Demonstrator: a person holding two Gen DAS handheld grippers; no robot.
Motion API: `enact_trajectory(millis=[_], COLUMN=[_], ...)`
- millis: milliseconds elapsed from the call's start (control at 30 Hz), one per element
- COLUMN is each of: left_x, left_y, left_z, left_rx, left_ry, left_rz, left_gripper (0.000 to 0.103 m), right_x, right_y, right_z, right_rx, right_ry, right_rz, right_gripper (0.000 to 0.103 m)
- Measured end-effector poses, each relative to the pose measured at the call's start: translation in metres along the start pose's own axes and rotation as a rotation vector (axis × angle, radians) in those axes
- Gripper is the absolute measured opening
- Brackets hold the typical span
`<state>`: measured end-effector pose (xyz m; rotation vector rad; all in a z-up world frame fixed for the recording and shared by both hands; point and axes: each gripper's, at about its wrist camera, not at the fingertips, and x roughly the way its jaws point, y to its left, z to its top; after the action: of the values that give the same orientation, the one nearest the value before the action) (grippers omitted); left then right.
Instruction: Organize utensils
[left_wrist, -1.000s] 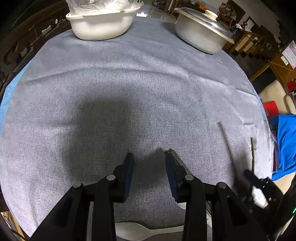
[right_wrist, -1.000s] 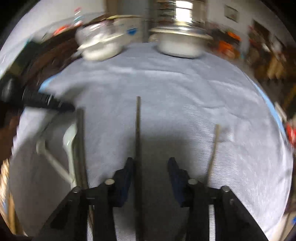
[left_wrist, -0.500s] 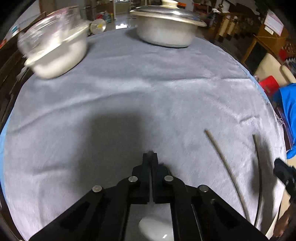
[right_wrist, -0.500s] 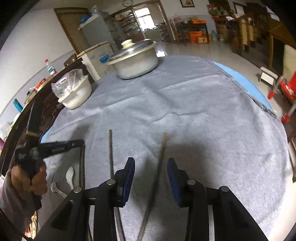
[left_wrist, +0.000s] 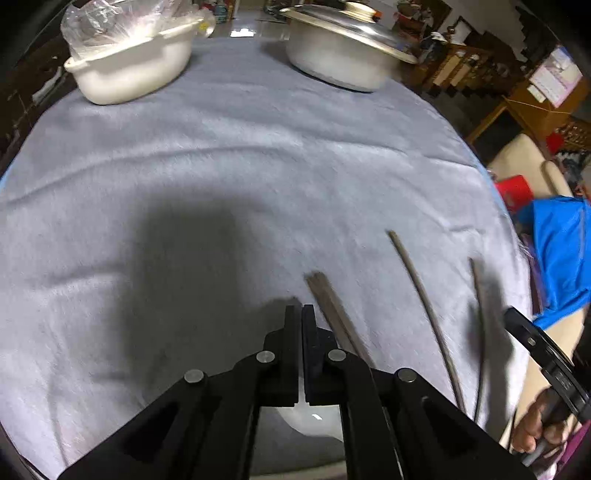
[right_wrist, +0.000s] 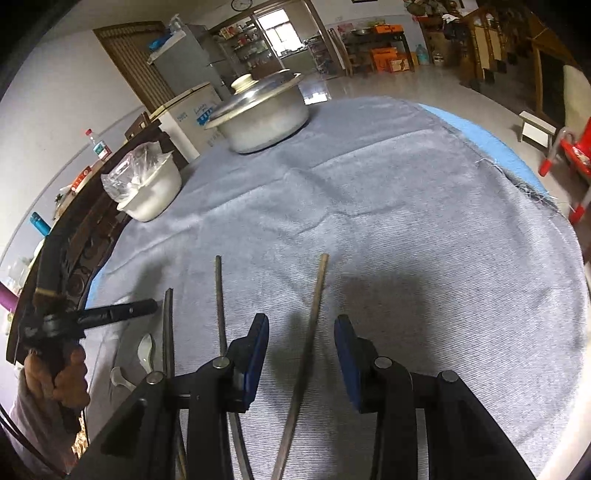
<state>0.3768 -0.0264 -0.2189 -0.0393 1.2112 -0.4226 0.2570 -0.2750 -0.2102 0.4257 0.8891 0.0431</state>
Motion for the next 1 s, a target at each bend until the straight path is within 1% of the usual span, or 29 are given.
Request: enact_trajectory(millis=[133, 200, 300, 367, 467, 567, 600, 800, 933, 1000], left_x=[0.007, 0.006, 0.009, 0.01, 0.017, 0.012, 0.009, 0.004, 0.004, 0.005], left_y=[-0.016, -0.017, -0.018, -0.021, -0.026, -0.021, -0.02, -0.016, -0.018, -0.019], left_z=[-0.007, -0.013, -0.014, -0.015, -0.008, -0.009, -0.012, -0.02, -0.017, -0.013], left_rx=[0.054, 0.061, 0.038, 0.04, 0.045, 0.055, 0.06, 0.065, 0.043, 0.032], left_ry=[-0.018, -0.051, -0.085, -0.095, -0.08, -0.057, -0.051, -0.046, -0.033, -0.027], left_rz=[-0.039, -0.037, -0.055, -0.043, -0.03, -0.023, -0.02, 0.0, 0.015, 0.028], left_gripper=[0.004, 0.013, 0.014, 0.014, 0.014, 0.017, 0.018, 0.018, 0.018, 0.018], right_x=[-0.002, -0.006, -0.007, -0.006, -0.002, -0.002, -0.002, 0.005, 0.005, 0.006], right_y=[0.0, -0.003, -0.011, -0.015, -0.02, -0.022, -0.022, -0.031, -0.03, -0.029], right_z=[-0.003, -0.004, -0.005, -0.006, -0.008, -0.009, -0.01, -0.014, -0.014, -0.015], right_rx=[-0.001, 0.002, 0.022, 0.037, 0.065, 0.063, 0.061, 0.089, 0.087, 0.076], right_ry=[-0.003, -0.007, -0.008, -0.003, 0.0, -0.001, -0.002, 0.008, -0.009, -0.019], right_rz=[0.0, -0.006, -0.012, -0.012, 0.0, 0.006, 0.006, 0.023, 0.038, 0.036], right_gripper=[0.04, 0.04, 0.041, 0.041, 0.041, 0.041, 0.041, 0.041, 0.046, 0.046])
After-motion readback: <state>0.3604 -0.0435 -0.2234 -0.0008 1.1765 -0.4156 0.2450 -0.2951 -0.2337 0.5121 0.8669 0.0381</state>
